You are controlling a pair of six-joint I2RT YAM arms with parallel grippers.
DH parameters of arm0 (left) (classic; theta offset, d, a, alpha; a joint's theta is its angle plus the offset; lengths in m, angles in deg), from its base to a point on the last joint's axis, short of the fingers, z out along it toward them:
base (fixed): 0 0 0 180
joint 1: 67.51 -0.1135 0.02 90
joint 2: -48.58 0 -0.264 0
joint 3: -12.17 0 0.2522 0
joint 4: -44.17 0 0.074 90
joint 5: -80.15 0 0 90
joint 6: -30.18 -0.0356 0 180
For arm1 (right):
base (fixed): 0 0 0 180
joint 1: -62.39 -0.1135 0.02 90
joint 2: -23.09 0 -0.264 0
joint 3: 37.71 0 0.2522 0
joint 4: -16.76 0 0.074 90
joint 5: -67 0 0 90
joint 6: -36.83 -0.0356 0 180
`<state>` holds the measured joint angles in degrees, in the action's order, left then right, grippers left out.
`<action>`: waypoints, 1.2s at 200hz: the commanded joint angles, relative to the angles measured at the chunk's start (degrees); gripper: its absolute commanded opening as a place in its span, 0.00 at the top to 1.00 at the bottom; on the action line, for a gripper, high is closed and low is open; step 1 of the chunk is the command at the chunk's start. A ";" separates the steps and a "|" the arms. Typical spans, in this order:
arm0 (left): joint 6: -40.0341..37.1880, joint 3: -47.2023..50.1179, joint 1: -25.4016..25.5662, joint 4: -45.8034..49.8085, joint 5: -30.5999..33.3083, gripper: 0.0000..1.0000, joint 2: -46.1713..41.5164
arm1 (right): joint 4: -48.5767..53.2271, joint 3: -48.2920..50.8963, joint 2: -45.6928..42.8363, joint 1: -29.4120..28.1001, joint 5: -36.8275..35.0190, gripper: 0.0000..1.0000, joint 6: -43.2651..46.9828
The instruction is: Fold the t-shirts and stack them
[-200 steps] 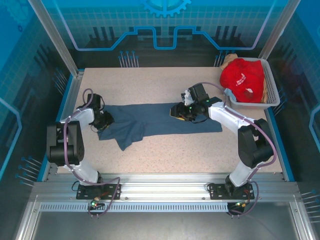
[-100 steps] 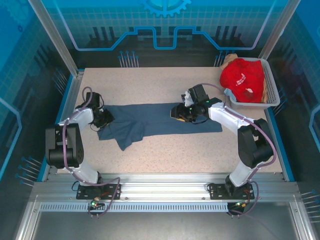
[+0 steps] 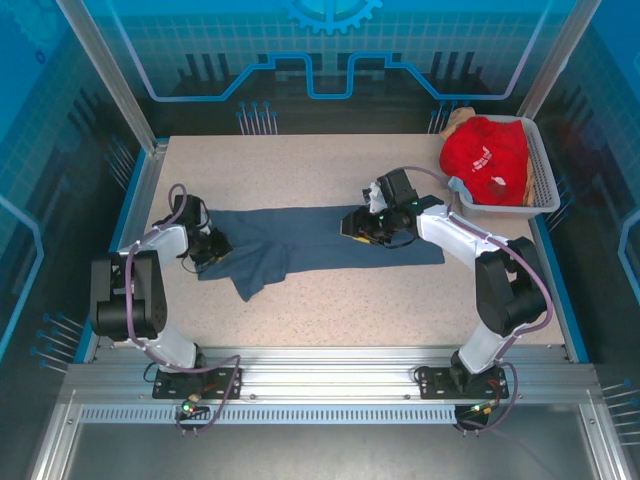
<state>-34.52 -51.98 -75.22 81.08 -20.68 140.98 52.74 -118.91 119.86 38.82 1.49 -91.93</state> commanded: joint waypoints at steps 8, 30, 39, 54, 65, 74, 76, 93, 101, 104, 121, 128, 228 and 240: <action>-1.30 0.01 0.06 -0.18 -0.21 0.91 -1.17 | 0.72 -0.09 0.39 0.47 0.91 0.54 0.36; -1.05 -0.75 0.06 0.28 0.87 0.98 -1.72 | 0.73 -0.24 0.52 0.46 0.91 0.54 0.31; -1.09 -1.22 0.06 0.82 1.31 1.00 -2.06 | 0.75 -0.32 0.42 0.48 0.84 0.54 0.27; -1.06 -2.13 0.06 1.87 1.88 1.00 -2.65 | 0.81 -0.32 0.41 0.46 0.76 0.54 0.27; -0.88 -3.00 -0.03 2.77 1.95 1.00 -3.09 | 0.81 -0.26 0.41 0.48 0.72 0.54 0.27; -0.35 -3.88 -0.11 3.69 2.11 1.00 -3.44 | 0.90 -0.24 0.34 0.54 0.72 0.54 0.27; -0.25 -4.09 -0.12 3.90 2.19 1.00 -3.52 | 0.90 -0.24 0.34 0.55 0.73 0.54 0.27; 0.91 -6.26 -0.34 6.02 2.17 1.00 -3.62 | 0.97 -0.12 0.35 0.68 0.72 0.54 0.36; 1.67 -7.13 -0.38 6.96 2.30 1.00 -3.52 | 0.98 -0.06 0.43 0.73 0.73 0.54 0.36; 2.01 -7.58 -0.45 7.37 2.30 1.00 -3.46 | 0.99 -0.06 0.39 0.73 0.69 0.54 0.36; 3.31 -10.64 -0.69 10.56 2.23 1.00 -1.88 | 0.96 -0.15 0.56 0.85 0.73 0.54 0.36; 3.68 -12.18 -0.73 11.99 1.98 1.00 -0.93 | 1.07 -0.28 0.60 0.96 0.73 0.54 0.40; 3.78 -37.04 -0.88 28.60 2.02 1.00 16.68 | 1.24 -0.16 0.78 1.33 0.91 0.54 0.44; 3.88 -39.63 -0.89 30.17 1.58 1.00 18.38 | 1.38 -0.10 0.87 1.34 0.91 0.54 0.53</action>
<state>-31.24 -86.58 -75.61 105.30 -19.11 156.49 53.00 -118.91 119.86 39.59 1.49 -91.91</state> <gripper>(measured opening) 0.052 0.459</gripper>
